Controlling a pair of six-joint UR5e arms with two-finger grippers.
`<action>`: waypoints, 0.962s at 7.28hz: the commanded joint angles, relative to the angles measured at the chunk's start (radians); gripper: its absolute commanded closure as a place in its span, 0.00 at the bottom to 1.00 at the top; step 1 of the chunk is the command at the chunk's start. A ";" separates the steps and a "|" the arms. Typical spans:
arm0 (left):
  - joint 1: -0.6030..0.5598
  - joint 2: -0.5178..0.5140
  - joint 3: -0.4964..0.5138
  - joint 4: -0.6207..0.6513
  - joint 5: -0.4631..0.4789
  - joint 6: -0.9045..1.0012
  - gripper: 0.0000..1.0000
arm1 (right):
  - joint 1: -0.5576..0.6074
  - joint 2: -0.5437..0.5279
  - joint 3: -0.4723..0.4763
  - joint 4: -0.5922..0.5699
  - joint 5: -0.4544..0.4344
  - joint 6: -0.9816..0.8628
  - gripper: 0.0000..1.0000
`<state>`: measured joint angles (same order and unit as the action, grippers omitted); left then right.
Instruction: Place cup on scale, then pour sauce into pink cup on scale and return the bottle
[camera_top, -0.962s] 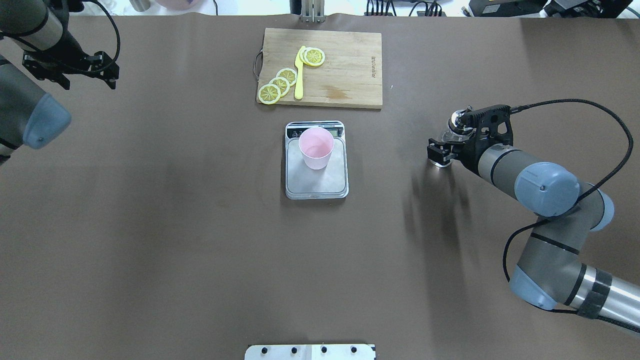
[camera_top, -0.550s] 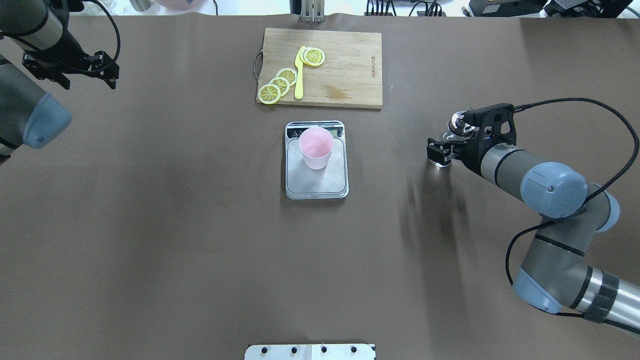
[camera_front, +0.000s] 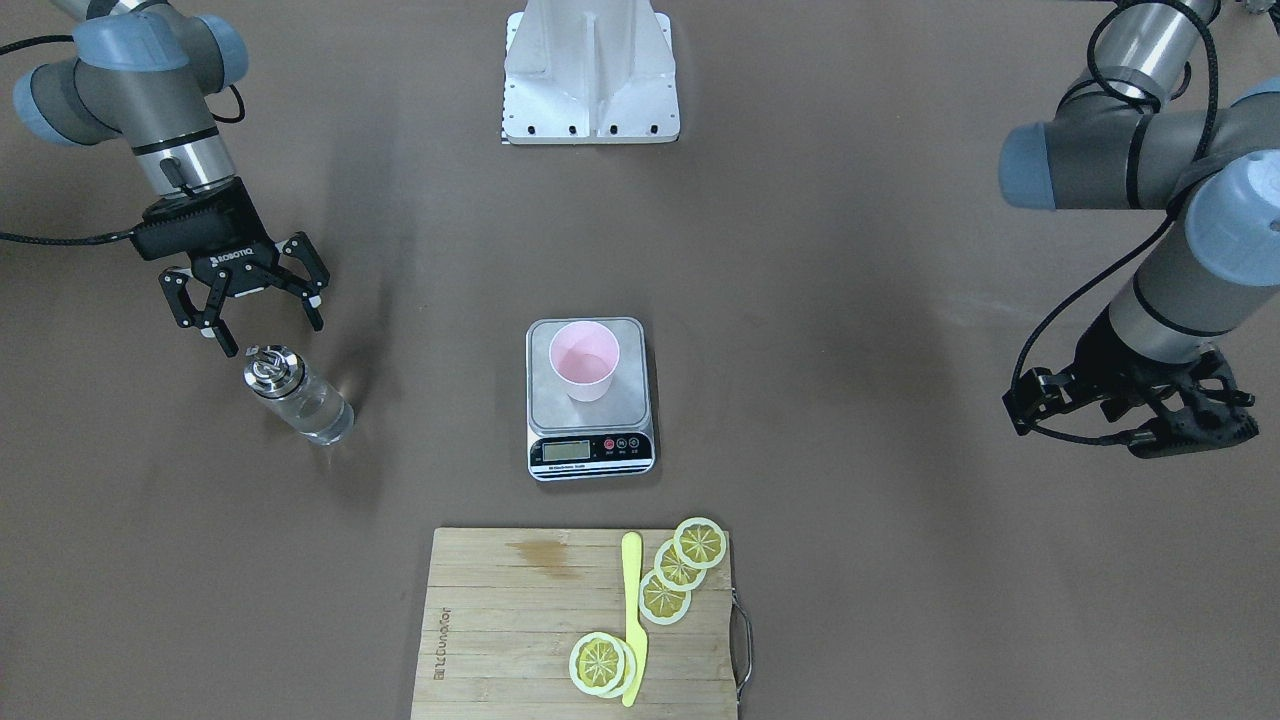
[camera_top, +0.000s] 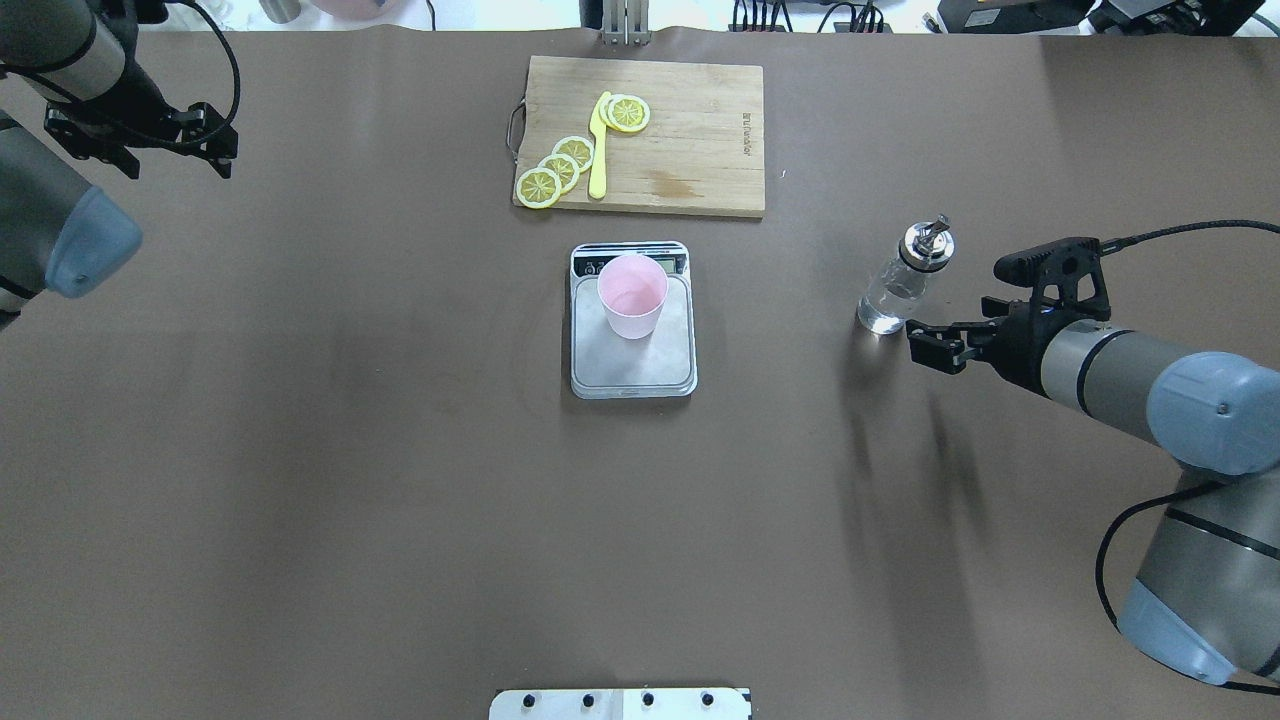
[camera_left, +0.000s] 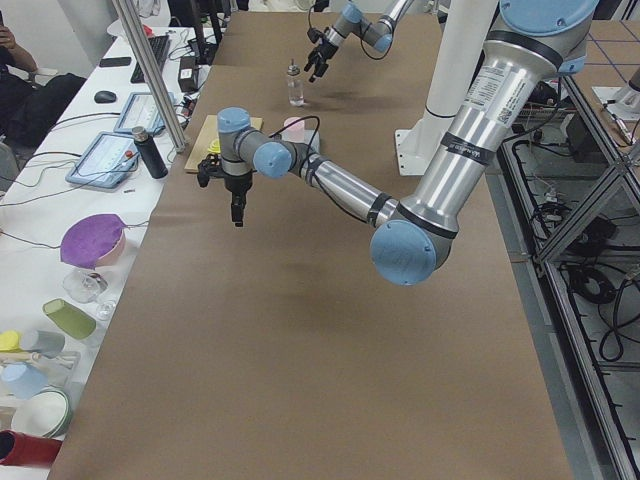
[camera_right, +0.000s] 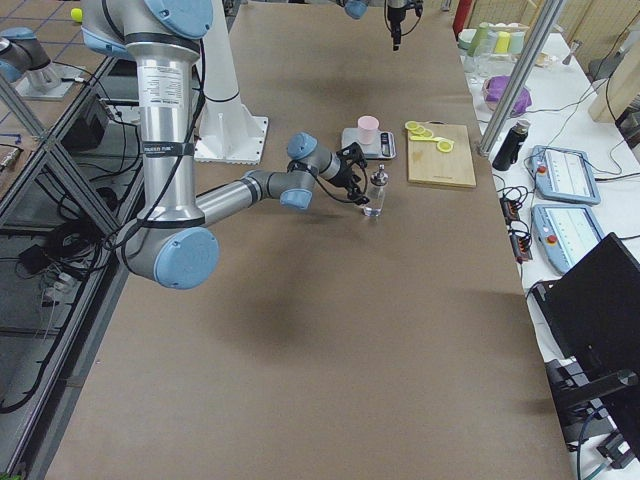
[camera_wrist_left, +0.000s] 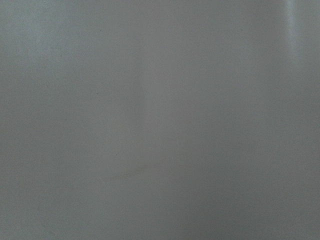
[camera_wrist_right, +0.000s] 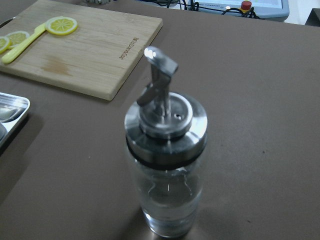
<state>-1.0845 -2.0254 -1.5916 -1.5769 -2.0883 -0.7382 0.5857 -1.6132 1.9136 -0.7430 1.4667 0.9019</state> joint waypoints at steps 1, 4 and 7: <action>0.000 -0.001 -0.005 0.000 0.001 0.002 0.02 | 0.047 -0.037 0.196 -0.246 0.114 -0.012 0.00; -0.002 -0.007 -0.007 0.000 0.001 0.002 0.02 | 0.352 0.025 0.220 -0.486 0.486 -0.178 0.00; -0.088 -0.010 -0.005 0.015 -0.003 0.087 0.02 | 0.635 0.253 0.080 -0.960 0.703 -0.563 0.00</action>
<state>-1.1257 -2.0348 -1.5996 -1.5715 -2.0898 -0.7096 1.1119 -1.4514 2.0595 -1.5074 2.0936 0.5160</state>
